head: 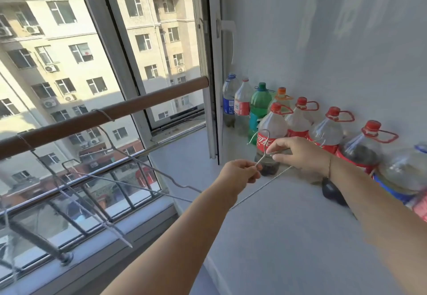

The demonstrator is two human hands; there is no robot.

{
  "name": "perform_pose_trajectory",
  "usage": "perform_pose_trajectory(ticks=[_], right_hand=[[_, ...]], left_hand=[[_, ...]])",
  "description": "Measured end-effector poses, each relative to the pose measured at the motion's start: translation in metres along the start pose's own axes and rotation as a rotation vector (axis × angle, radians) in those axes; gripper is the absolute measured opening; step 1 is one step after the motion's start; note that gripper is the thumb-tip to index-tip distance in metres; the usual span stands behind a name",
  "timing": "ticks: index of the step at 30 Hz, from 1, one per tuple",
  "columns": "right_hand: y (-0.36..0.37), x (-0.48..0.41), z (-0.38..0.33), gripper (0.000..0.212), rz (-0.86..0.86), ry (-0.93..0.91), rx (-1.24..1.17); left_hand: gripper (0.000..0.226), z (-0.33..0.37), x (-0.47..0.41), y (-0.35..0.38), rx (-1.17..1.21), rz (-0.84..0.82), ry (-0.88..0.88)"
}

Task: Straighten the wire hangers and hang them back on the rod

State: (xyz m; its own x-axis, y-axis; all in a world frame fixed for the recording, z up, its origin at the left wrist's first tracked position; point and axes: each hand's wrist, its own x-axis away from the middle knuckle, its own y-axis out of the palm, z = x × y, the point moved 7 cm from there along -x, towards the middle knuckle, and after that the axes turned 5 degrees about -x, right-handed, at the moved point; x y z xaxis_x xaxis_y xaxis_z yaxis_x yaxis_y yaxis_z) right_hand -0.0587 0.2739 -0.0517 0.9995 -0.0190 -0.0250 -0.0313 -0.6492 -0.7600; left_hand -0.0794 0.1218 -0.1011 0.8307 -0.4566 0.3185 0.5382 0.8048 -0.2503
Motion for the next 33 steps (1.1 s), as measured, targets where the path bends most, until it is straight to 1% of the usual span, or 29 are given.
perform_pose_trajectory(ticks=[2,4,6,8,9,10,13,15,18,21,24,26,27,29,31,33], right_hand=[[-0.003,0.005,-0.001,0.006,-0.005,0.015,-0.010],[-0.006,0.009,-0.005,0.005,0.012,0.019,0.005],[-0.009,0.010,-0.010,0.004,0.073,0.021,0.020],[-0.009,0.011,-0.018,0.003,0.138,0.017,-0.004],[-0.006,0.010,-0.024,0.003,0.156,0.009,-0.028],[-0.003,0.009,-0.031,0.004,0.170,0.000,-0.063],[0.007,0.004,-0.057,0.009,0.210,-0.032,-0.193],[0.009,-0.003,-0.079,0.012,0.255,-0.084,-0.223],[0.006,-0.019,-0.110,0.017,0.320,-0.157,-0.262],[0.005,-0.037,-0.136,0.017,0.340,-0.197,-0.282],[0.008,-0.053,-0.154,0.016,0.331,-0.192,-0.299],[0.015,-0.064,-0.157,0.017,0.309,-0.157,-0.328],[0.019,-0.069,-0.157,0.017,0.294,-0.131,-0.347],[0.031,-0.078,-0.154,0.017,0.264,-0.082,-0.376],[0.043,-0.084,-0.151,0.017,0.242,-0.046,-0.394],[0.052,-0.086,-0.149,0.017,0.238,-0.028,-0.377]], left_hand=[[0.015,0.000,0.000,-0.005,-0.008,0.075,0.011],[0.015,0.004,0.002,-0.011,-0.043,0.187,0.044],[0.026,0.012,0.005,-0.021,-0.105,0.346,0.103],[0.020,0.026,0.014,-0.030,-0.103,0.479,0.168],[0.018,0.033,0.019,-0.034,-0.083,0.516,0.189],[0.019,0.038,0.022,-0.036,-0.065,0.522,0.197],[0.025,0.052,0.022,-0.041,-0.028,0.405,0.202],[0.030,0.065,0.024,-0.050,0.005,0.366,0.223],[0.029,0.083,0.025,-0.075,0.086,0.400,0.258],[0.026,0.093,0.026,-0.101,0.127,0.448,0.253],[0.024,0.094,0.030,-0.123,0.165,0.483,0.246],[0.024,0.092,0.039,-0.136,0.149,0.534,0.285],[0.025,0.090,0.047,-0.143,0.112,0.583,0.326],[0.020,0.081,0.073,-0.159,0.062,0.740,0.436],[0.015,0.064,0.103,-0.175,0.092,0.908,0.508],[0.016,0.042,0.124,-0.189,0.152,1.042,0.520]])
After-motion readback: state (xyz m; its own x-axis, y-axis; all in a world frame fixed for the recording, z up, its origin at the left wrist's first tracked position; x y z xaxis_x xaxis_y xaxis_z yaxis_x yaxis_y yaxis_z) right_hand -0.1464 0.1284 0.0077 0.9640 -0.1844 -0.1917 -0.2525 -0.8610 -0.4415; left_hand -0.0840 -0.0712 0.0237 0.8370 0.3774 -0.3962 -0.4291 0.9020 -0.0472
